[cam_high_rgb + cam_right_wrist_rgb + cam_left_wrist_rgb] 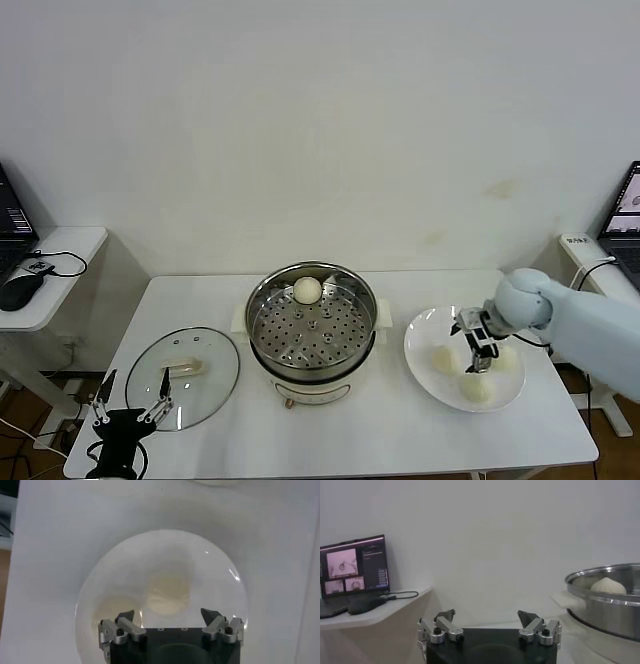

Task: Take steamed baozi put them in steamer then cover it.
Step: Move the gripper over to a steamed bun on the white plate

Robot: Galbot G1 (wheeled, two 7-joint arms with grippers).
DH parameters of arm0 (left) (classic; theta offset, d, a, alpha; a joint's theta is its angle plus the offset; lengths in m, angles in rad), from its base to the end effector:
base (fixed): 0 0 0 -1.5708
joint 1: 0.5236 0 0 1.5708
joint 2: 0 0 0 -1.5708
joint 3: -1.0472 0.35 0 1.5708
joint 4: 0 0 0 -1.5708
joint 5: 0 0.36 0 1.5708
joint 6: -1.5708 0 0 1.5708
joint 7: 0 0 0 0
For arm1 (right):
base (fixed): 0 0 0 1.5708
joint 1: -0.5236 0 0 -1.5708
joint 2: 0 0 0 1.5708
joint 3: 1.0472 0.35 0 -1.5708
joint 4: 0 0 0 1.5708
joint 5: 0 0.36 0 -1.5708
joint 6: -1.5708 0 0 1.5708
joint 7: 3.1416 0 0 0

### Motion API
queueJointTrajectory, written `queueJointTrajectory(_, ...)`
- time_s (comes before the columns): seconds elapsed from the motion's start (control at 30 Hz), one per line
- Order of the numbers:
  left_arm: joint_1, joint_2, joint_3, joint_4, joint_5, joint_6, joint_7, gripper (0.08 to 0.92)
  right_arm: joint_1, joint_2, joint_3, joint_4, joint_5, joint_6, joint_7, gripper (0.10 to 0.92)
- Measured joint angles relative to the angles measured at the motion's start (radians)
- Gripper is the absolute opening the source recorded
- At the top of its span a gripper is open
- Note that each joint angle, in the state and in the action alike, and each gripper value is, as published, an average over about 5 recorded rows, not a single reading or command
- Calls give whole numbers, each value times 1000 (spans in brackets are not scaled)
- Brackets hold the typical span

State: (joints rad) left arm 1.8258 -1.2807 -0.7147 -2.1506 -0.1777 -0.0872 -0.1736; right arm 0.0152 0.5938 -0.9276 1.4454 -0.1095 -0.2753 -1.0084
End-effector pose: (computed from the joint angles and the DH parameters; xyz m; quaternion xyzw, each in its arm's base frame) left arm 0.1192 0.0985 -0.3002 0.0733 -0.9930 -0.0863 0.0345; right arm 0.4706 -0.1290 -0.2134 0.5054 -0.5132 0.5764 0.3860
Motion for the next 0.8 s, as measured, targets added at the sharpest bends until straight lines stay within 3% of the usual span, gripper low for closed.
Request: queueJointTrajectory(0.8, -4, -4, -1, 4, -3, -2, 0, 823, -66, 102, 46, -106, -69, -2, 13, 725)
